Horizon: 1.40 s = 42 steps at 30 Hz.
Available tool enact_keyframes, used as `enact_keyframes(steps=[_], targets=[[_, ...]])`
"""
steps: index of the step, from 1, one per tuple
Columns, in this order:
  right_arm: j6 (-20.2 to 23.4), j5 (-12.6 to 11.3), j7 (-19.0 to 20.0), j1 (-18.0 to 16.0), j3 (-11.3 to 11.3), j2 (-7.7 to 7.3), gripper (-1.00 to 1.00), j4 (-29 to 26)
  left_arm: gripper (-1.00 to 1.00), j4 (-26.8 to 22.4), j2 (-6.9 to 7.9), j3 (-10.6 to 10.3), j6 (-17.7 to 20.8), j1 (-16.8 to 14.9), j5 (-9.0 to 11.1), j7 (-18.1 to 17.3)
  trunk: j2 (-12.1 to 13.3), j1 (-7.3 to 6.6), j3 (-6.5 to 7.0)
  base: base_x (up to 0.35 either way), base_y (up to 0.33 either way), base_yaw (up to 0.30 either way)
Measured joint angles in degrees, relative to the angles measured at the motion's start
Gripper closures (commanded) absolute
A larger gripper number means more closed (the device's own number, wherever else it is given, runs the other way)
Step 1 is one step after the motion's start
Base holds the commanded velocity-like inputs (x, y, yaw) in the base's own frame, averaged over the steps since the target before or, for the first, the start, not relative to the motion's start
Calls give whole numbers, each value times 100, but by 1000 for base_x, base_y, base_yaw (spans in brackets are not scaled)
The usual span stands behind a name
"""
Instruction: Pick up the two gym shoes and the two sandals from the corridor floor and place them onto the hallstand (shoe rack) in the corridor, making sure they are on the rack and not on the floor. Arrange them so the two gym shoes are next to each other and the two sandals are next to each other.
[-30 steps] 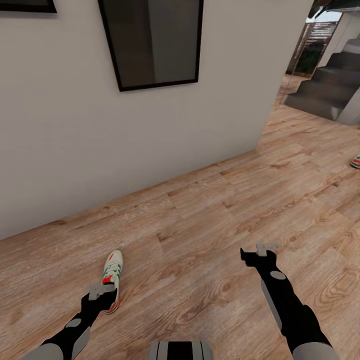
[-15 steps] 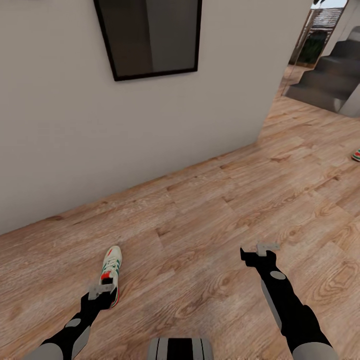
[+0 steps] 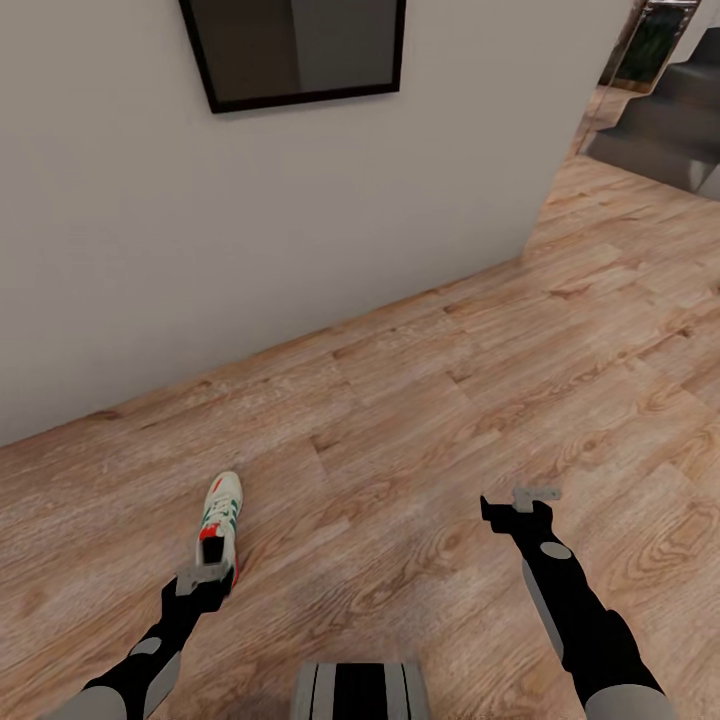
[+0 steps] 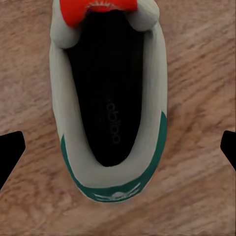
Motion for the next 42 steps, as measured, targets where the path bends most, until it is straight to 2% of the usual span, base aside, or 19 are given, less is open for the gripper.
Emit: enact_keyframes(steps=[27,42], targets=[[0,1,0,0,0,0,-100,0,-100,8,0,-6,-25,16,0,0,-36,69,-844,0,0,0],[-1,0,0,0,1,0,-100,0,-100,9,6,-12,-24,24,1,0,-37,69,-897,1,0,0]])
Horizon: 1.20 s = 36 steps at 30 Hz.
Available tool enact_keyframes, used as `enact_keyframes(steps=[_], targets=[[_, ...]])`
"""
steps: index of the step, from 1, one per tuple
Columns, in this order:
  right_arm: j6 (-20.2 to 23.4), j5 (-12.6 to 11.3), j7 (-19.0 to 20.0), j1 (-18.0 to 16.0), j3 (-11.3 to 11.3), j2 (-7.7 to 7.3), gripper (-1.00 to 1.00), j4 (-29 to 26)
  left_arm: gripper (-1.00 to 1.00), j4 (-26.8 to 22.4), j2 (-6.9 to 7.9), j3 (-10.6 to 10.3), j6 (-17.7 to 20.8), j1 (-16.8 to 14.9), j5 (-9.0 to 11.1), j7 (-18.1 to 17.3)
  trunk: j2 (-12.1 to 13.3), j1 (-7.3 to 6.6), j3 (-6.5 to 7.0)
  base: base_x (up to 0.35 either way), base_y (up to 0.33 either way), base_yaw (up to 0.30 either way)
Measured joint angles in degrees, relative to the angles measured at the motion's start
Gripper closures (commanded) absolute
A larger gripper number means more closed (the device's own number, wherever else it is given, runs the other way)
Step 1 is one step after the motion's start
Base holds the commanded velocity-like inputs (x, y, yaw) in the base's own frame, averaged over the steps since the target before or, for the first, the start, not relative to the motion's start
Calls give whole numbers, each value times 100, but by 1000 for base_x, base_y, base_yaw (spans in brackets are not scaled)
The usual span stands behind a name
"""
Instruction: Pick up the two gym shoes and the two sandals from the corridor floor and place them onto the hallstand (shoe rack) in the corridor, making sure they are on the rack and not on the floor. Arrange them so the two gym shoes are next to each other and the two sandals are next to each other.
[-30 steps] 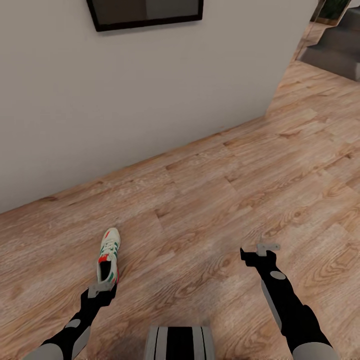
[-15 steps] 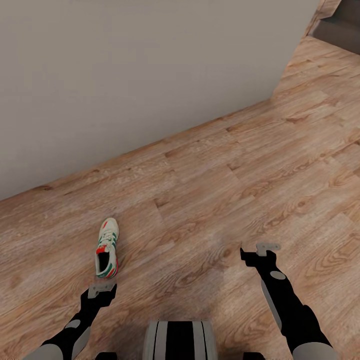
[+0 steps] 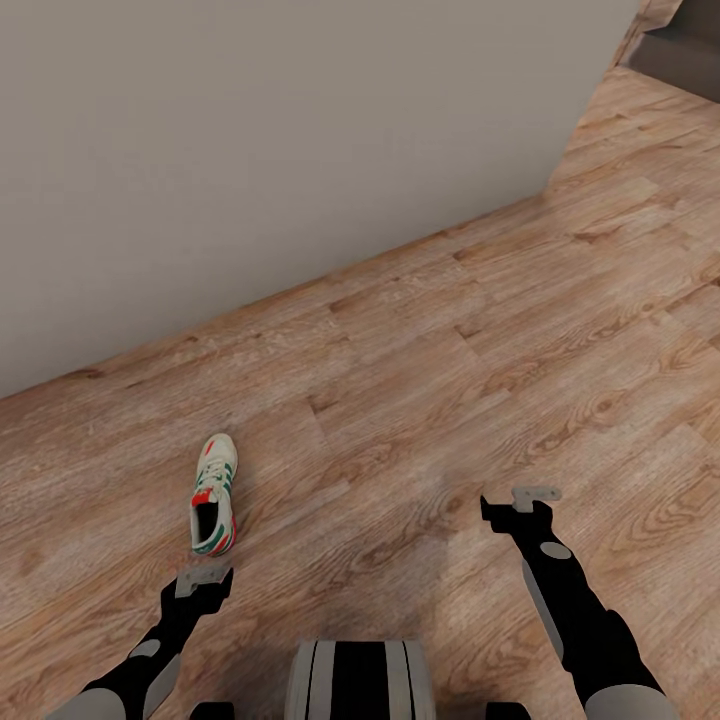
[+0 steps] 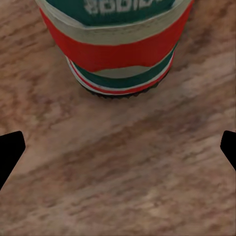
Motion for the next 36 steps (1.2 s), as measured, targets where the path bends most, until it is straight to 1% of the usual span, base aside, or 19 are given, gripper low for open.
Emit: enact_keyframes(steps=[8,21,30,36], targets=[[0,0,0,0,-1,0,-100,0,-100,0,-2,-3,-66,1,0,0,0,-1,-1,174,0,0],[-1,0,0,0,-1,0,-100,0,-100,0,3,2,-98,2,1,0,0,0,-1,33,0,0],[1,0,0,0,-1,0,-100,0,-100,0,3,5,-99,1,5,1,0,-1,-1,111,23,0],[-1,0,0,0,-1,0,-100,0,-100,6,5,6,-99,0,7,1,0,0,-1,34,10,0]])
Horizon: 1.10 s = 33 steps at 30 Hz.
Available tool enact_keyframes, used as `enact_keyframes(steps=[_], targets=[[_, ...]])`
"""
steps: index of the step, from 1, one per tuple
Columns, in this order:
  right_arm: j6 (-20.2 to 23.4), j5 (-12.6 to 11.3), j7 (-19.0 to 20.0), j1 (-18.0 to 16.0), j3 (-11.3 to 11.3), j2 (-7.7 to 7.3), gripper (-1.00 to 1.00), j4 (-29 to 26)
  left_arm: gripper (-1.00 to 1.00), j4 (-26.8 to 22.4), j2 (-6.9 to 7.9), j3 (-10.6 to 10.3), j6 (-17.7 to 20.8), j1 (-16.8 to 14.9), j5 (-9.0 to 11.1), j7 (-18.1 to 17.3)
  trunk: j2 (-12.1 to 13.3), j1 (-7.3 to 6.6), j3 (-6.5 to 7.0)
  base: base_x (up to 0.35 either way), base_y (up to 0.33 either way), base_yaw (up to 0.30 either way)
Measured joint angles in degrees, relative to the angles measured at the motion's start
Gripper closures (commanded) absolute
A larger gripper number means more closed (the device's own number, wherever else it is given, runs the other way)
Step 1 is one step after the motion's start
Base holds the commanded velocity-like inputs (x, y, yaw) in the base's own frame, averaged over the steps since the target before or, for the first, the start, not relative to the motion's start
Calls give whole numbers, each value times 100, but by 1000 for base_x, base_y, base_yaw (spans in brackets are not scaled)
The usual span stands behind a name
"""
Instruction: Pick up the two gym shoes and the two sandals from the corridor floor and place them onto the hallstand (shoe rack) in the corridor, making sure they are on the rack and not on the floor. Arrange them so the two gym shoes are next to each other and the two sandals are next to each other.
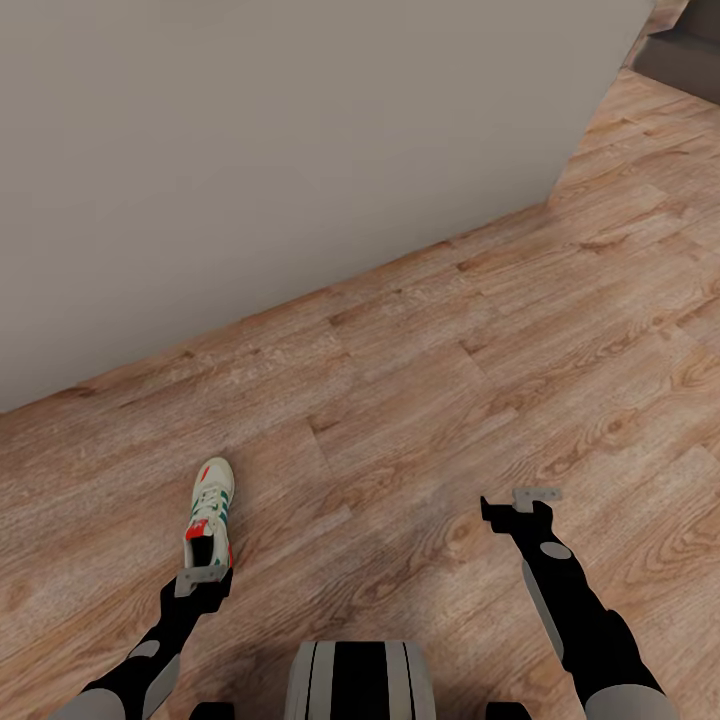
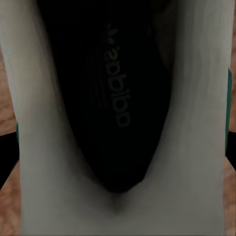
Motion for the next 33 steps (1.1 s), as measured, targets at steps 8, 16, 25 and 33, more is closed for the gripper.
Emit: enact_keyframes(steps=[8,16,25,33], targets=[[0,0,0,0,0,0,-100,0,-100,2,6,7,0,-3,1,0,0,0,0,6,2,0],[0,0,0,0,0,0,-100,0,100,1,4,50,0,0,4,-2,0,0,0,0,0,0],[0,0,0,0,0,0,-100,0,100,-6,14,125,1,1,6,-3,0,0,0,0,0,0],[0,0,0,0,0,0,-100,0,100,-6,19,135,1,1,9,-2,0,0,0,0,0,0]])
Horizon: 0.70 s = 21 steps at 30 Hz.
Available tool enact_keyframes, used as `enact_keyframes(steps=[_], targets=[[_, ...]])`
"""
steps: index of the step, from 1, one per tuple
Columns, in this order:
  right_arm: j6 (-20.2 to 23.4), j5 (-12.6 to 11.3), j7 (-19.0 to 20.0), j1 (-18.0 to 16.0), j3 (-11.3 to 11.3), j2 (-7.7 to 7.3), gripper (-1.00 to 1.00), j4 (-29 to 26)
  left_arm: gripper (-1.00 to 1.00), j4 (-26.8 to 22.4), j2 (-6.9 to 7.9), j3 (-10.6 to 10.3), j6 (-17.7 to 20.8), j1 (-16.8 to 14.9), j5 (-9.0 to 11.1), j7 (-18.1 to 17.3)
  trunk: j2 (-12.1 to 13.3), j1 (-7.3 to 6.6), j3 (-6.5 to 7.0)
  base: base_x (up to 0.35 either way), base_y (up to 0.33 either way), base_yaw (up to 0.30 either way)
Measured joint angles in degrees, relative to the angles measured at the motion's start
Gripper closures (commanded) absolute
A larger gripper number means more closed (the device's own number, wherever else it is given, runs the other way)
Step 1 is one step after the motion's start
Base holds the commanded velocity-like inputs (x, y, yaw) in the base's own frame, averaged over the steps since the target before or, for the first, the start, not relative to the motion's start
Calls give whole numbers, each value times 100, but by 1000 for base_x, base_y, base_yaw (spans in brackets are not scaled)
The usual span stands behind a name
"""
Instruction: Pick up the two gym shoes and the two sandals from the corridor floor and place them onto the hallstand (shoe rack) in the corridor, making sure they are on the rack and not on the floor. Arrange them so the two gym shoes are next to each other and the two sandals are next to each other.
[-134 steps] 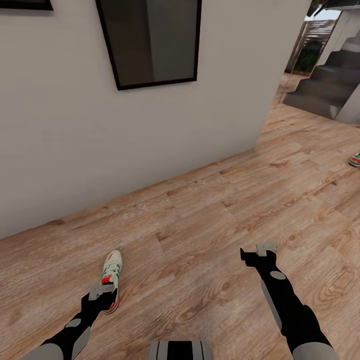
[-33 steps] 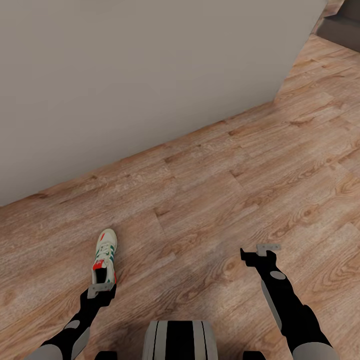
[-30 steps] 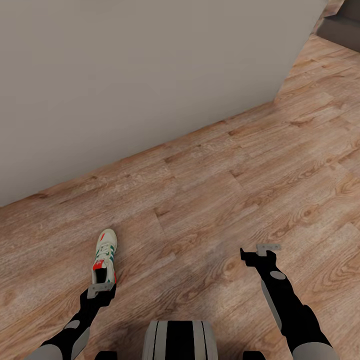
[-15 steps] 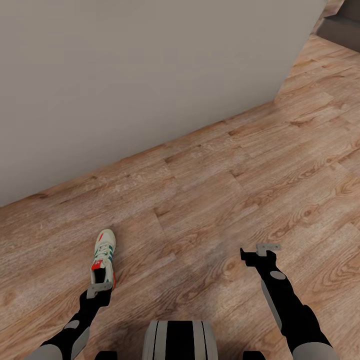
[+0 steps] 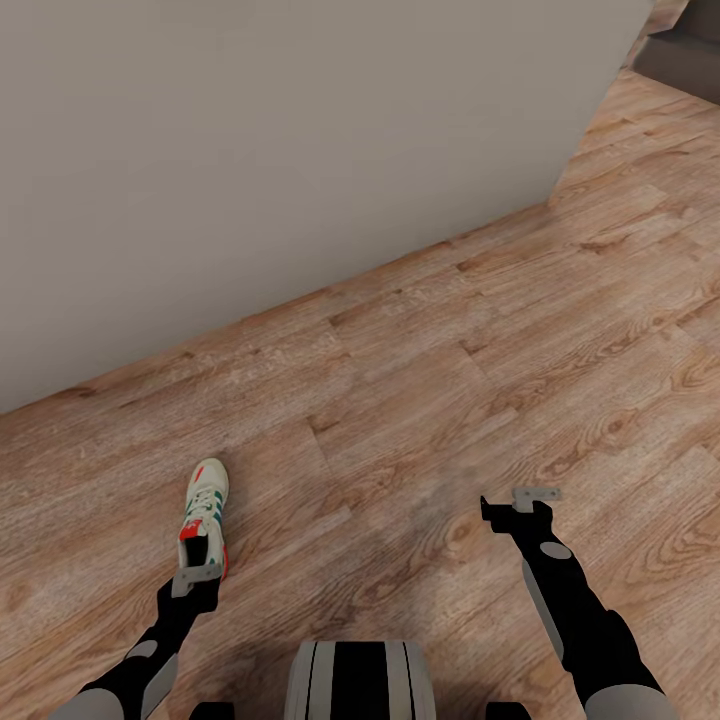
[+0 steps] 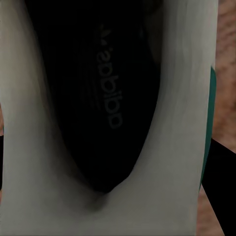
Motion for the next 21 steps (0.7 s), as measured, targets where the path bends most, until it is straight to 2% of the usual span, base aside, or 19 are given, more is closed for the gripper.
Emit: enact_keyframes(steps=[21], targets=[[0,4,0,0,0,0,-100,0,100,-9,15,75,-9,0,-8,-4,0,0,0,0,0,0]])
